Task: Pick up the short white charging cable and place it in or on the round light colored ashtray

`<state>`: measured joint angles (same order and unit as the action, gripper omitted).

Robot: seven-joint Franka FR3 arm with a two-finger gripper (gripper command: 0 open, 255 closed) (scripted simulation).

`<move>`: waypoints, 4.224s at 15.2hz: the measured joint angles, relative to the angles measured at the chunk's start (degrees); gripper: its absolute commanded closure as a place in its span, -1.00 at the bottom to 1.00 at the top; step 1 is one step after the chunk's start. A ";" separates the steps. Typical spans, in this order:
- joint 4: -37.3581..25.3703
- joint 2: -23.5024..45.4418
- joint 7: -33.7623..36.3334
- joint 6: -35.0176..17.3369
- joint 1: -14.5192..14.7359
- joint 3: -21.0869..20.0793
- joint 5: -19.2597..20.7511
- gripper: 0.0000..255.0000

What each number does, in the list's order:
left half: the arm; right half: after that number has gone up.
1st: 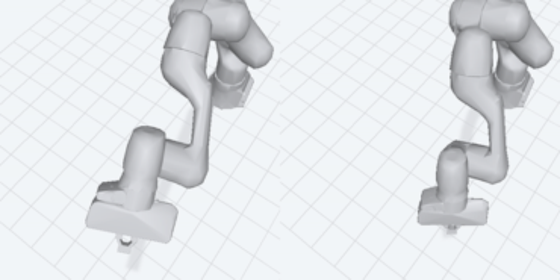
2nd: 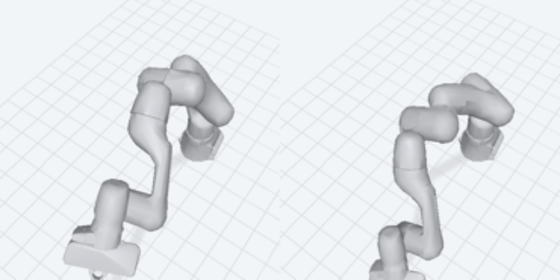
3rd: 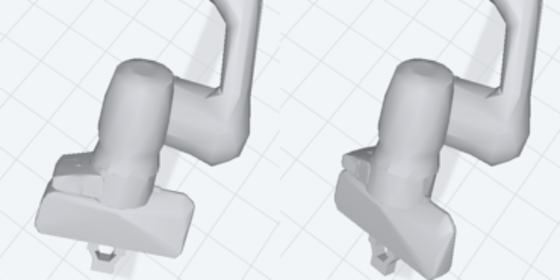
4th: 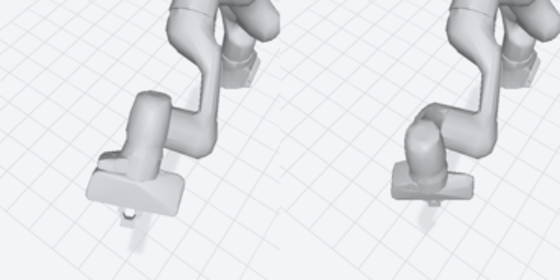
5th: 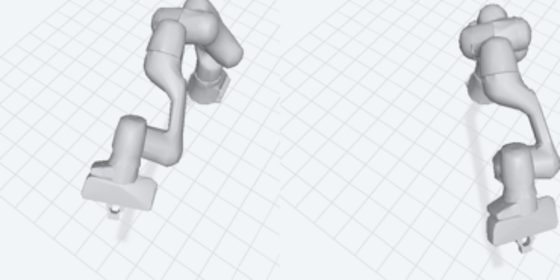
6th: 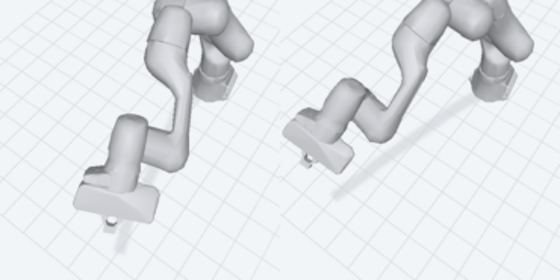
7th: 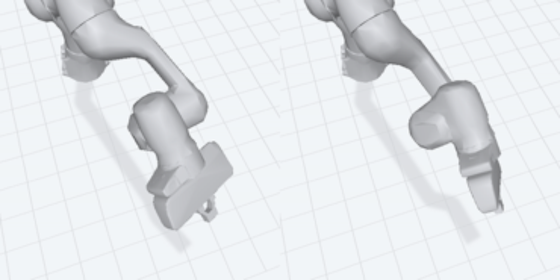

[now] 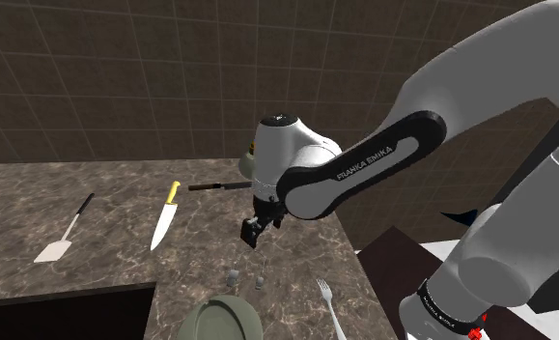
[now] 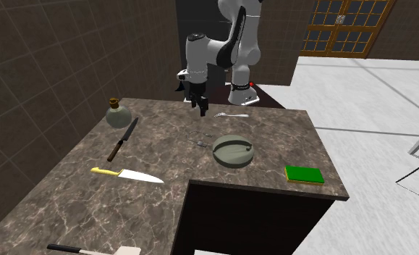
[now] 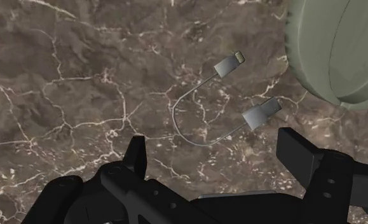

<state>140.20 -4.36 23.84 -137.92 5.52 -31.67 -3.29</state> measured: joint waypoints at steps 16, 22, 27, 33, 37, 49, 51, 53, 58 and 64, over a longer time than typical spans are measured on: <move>-13.86 29.14 22.05 -8.95 10.04 4.10 23.98 -1.00; -13.80 30.01 22.57 -9.85 10.44 4.72 24.79 -1.00; -13.84 29.93 22.57 -9.84 10.44 4.69 24.78 1.00; -13.94 29.99 22.57 -9.69 10.47 4.70 24.78 1.00; -13.70 29.07 22.06 -9.09 10.00 4.11 24.03 1.00; -13.45 21.32 17.38 -2.55 6.62 -0.28 17.27 1.00; -13.58 19.92 16.55 -1.25 6.15 -0.93 16.01 1.00; -13.83 18.65 15.69 0.04 5.69 -1.45 14.84 1.00; -15.06 17.91 19.45 2.09 8.37 -3.23 14.31 1.00; -19.26 21.85 29.35 3.57 15.38 -4.49 17.60 1.00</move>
<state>120.93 17.50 53.19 -134.35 20.90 -36.16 14.31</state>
